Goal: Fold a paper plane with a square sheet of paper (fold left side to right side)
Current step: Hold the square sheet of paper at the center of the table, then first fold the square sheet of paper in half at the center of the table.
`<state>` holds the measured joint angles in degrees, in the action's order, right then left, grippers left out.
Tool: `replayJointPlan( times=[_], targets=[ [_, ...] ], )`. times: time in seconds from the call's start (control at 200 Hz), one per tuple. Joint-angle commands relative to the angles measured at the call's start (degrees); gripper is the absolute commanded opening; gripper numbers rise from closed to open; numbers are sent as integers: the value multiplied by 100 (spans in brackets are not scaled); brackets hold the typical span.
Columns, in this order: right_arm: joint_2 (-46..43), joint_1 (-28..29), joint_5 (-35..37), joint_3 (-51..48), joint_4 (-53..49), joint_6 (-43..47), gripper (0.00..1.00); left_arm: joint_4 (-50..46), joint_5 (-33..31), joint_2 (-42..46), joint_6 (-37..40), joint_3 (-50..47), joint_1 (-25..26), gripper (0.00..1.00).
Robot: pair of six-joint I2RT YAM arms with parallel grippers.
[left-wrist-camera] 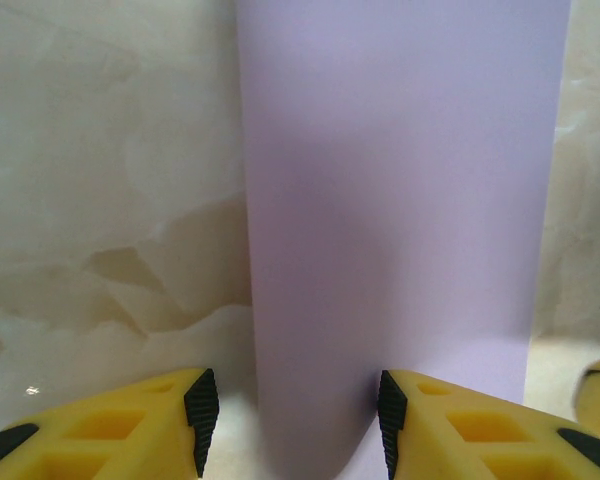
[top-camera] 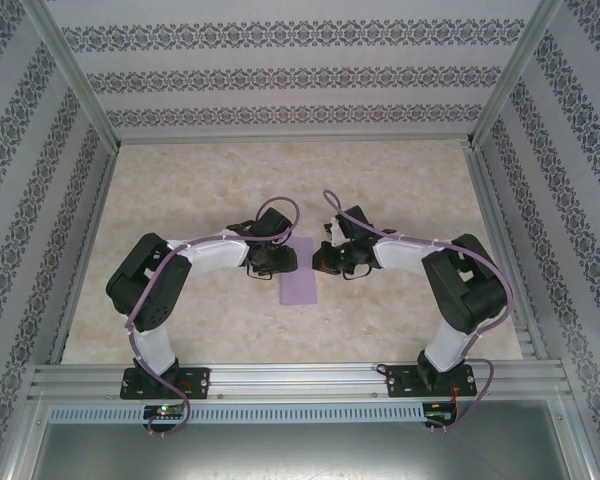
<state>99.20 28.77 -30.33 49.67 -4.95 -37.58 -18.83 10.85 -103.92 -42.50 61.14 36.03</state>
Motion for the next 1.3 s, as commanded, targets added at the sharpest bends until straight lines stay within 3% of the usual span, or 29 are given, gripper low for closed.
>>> replayJointPlan(
  times=[0.0,0.525,0.889,0.959,1.134,1.299],
  targets=[
    [179,58,-132,209,45,-56,0,-62,-65,-208,-48,-49,97,50],
    [747,75,322,387,-827,344,0,-101,-86,-56,-13,-21,104,51],
    [864,76,393,371,-898,410,0,-210,-304,1405,336,6,44,64],
    [864,76,396,370,-901,404,0,-44,-17,1527,362,-54,44,61],
    [873,76,431,381,-909,411,0,754,1161,1192,117,-233,44,41],
    [886,76,440,401,-932,426,0,1244,1499,622,-54,-326,43,30]
  ],
)
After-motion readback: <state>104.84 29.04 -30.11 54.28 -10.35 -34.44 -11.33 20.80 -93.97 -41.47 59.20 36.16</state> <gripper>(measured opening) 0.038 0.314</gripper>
